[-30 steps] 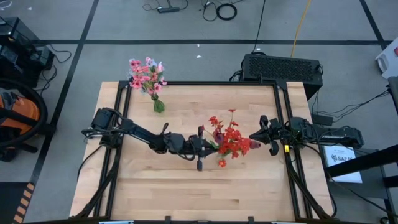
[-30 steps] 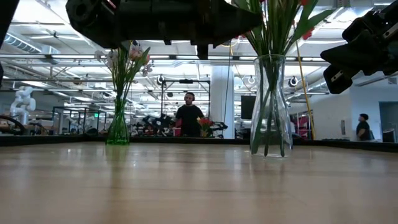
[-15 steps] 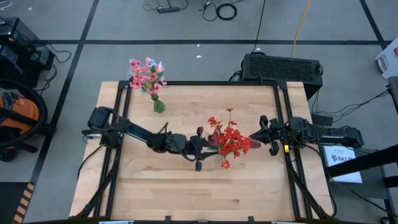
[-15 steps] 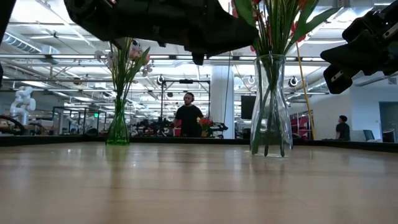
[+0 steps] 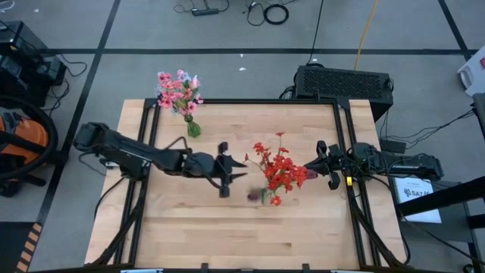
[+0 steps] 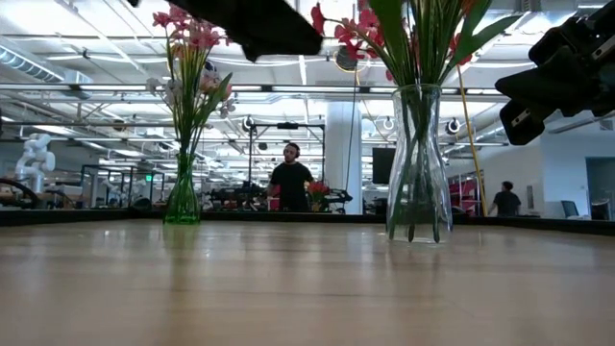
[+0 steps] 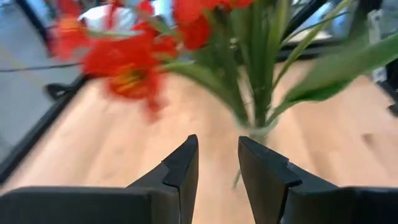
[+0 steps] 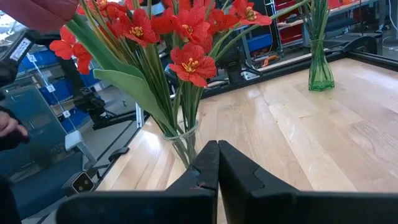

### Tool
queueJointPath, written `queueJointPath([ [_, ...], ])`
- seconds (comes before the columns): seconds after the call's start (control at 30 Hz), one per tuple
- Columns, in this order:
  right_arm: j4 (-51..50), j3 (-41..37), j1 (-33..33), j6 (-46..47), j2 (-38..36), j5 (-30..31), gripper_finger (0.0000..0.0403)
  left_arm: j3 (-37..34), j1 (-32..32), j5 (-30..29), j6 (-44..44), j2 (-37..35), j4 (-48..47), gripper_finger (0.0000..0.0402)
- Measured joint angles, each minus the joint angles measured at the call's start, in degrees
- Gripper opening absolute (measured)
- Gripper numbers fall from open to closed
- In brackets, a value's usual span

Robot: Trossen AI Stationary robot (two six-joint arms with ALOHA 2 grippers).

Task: Sort flowers into vase by color
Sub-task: Return to Home Position

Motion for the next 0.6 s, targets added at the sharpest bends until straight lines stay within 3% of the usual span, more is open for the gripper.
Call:
queueJointPath([
  [0.17,0.0,0.0,0.0,0.0,0.0,0.0,0.0000,0.0,0.0,-6.3,1.9,-6.9,-11.6,0.0121],
  [0.43,0.0,0.0,0.0,0.0,0.0,0.0,0.0000,-0.1,0.3,-6.7,-0.2,-13.4,-28.6,0.0121],
  [0.5,-0.1,0.0,0.0,0.0,0.0,0.0,0.0000,-2.0,0.4,-4.7,0.0,-14.5,-26.8,0.0121],
  [0.6,-0.2,0.0,0.0,0.0,0.0,0.0,0.0000,-8.4,1.1,0.7,1.0,-16.4,-15.2,0.0121],
])
